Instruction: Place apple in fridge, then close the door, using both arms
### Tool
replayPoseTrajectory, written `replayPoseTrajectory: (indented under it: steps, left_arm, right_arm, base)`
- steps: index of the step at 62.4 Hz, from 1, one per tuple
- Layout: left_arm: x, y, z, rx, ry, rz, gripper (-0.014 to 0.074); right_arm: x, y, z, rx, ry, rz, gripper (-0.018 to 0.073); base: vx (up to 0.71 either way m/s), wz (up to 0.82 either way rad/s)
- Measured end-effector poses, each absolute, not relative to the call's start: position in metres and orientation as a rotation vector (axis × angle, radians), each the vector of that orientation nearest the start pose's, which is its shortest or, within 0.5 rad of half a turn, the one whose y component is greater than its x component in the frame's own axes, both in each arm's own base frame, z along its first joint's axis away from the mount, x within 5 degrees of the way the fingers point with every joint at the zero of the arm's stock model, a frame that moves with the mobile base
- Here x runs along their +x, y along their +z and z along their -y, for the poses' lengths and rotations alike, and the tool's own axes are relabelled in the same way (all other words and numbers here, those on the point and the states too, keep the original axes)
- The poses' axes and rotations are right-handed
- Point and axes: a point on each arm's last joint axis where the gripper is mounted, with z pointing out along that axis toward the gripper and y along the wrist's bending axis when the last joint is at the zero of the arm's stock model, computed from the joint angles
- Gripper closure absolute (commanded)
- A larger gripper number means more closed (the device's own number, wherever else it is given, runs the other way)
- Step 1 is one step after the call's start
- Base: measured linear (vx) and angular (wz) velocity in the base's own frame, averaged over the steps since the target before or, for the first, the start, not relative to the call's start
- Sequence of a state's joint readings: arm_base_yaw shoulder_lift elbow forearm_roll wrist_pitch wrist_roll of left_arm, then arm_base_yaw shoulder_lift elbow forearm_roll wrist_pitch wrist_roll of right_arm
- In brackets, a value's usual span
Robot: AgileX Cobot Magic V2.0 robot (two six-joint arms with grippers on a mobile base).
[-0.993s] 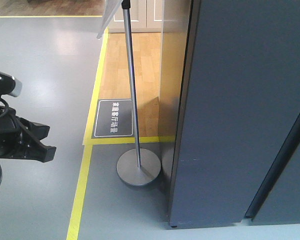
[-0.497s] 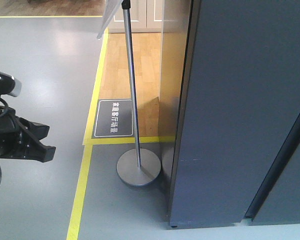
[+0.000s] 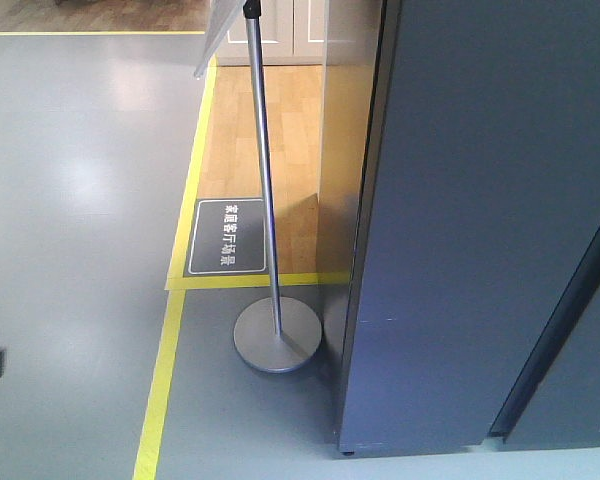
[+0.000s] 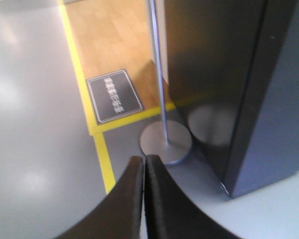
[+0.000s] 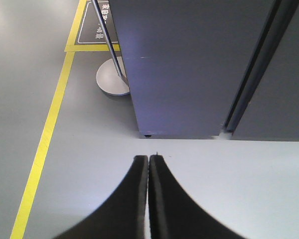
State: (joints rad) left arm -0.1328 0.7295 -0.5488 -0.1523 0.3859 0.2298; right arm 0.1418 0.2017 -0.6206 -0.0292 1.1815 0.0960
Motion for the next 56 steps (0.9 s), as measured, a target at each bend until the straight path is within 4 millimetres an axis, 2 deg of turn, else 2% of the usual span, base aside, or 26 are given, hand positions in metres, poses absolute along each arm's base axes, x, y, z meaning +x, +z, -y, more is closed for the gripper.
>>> replayPoseTrajectory:
  steps: [10, 18, 35, 43, 56]
  left_arm:
    - [0.112, 0.27, 0.011, 0.172, -0.029, -1.934, 0.0603]
    - [0.088, 0.242, 0.005, 0.122, 0.007, -1.867, 0.0603]
    - [0.063, 0.192, 0.002, 0.087, 0.037, -1.739, 0.0603]
    - [0.057, 0.192, 0.002, 0.081, 0.043, -1.649, 0.0603]
    - [0.057, 0.192, 0.002, 0.08, 0.043, -1.637, 0.0603]
  right_arm:
    - [0.011, 0.301, 0.001, -0.048, 0.092, -2.247, 0.0563]
    - [0.011, 0.301, 0.001, -0.048, 0.092, -2.247, 0.0563]
    - [0.011, 0.301, 0.001, -0.048, 0.092, -2.247, 0.0563]
    - [0.011, 0.301, 0.001, -0.048, 0.091, -2.247, 0.0563]
    - [0.011, 0.3, 0.001, -0.048, 0.09, -2.256, 0.0563]
  base:
    - [0.0, 0.0]
    - [0.0, 0.0]
    - [0.0, 0.0]
    - [0.0, 0.0]
    - [0.0, 0.0]
